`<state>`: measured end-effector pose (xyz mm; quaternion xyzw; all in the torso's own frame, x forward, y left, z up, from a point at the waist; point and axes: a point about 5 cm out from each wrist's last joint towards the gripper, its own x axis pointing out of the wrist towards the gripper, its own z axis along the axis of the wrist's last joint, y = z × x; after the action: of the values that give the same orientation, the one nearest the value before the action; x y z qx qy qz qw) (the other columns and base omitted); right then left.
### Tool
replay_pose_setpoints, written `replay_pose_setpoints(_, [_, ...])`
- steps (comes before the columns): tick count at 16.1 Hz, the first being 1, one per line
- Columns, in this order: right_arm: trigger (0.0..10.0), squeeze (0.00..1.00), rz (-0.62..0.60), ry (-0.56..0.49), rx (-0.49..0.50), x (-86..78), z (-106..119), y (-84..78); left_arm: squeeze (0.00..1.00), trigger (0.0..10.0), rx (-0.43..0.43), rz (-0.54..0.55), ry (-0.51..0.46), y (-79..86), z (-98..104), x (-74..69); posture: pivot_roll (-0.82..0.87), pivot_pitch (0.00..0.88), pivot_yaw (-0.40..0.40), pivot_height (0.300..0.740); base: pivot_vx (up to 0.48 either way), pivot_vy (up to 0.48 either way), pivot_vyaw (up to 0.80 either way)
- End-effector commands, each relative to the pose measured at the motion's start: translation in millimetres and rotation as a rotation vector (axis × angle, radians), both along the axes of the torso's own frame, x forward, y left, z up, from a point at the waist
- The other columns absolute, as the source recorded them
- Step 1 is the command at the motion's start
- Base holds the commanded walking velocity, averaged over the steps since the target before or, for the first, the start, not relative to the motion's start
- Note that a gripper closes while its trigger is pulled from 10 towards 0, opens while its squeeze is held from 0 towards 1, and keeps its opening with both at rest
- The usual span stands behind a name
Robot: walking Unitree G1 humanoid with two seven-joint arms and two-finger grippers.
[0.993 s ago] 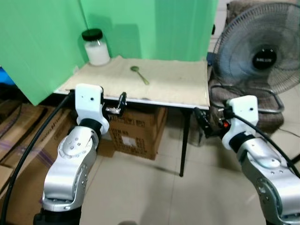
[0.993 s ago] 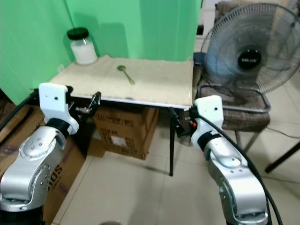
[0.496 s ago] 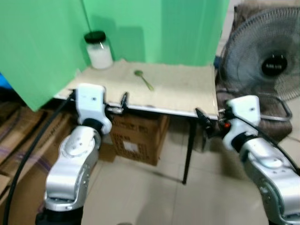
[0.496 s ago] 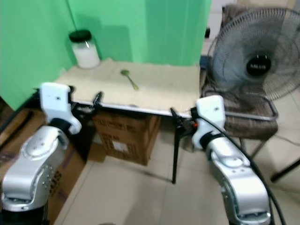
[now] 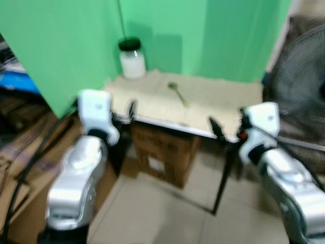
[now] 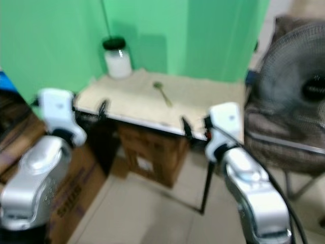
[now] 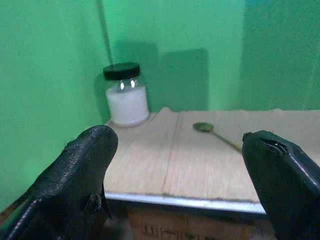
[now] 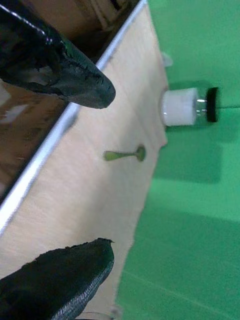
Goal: Setting the table
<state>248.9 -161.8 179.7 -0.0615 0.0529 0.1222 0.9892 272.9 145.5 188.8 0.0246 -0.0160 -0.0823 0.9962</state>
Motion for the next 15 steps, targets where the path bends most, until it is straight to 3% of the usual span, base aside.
replay_pose_setpoints(1, [10.0, 0.0, 0.02, -0.017, 0.006, 1.2, 3.4, 5.4, 0.0, 10.0, 0.014, 0.021, -0.007, 7.2, 2.3, 0.4, 0.09, 0.0, 0.053, 0.74, 0.289, 0.0, 0.0])
replay_pose_setpoints(11, [10.0, 0.0, -0.035, -0.029, 0.09, 3.7, -4.5, 8.7, 0.0, 10.0, 0.088, 0.003, 0.004, 18.9, -1.2, -0.5, 0.11, 0.0, 0.085, 0.74, 0.289, 0.0, 0.0])
replay_pose_setpoints(15, [10.0, 0.0, -0.034, -0.011, 0.112, 12.6, -9.5, 8.7, 0.0, 10.0, 0.145, -0.11, 0.042, 10.1, -10.9, -4.9, 0.13, 0.0, 0.061, 0.74, 0.288, 0.0, 0.0])
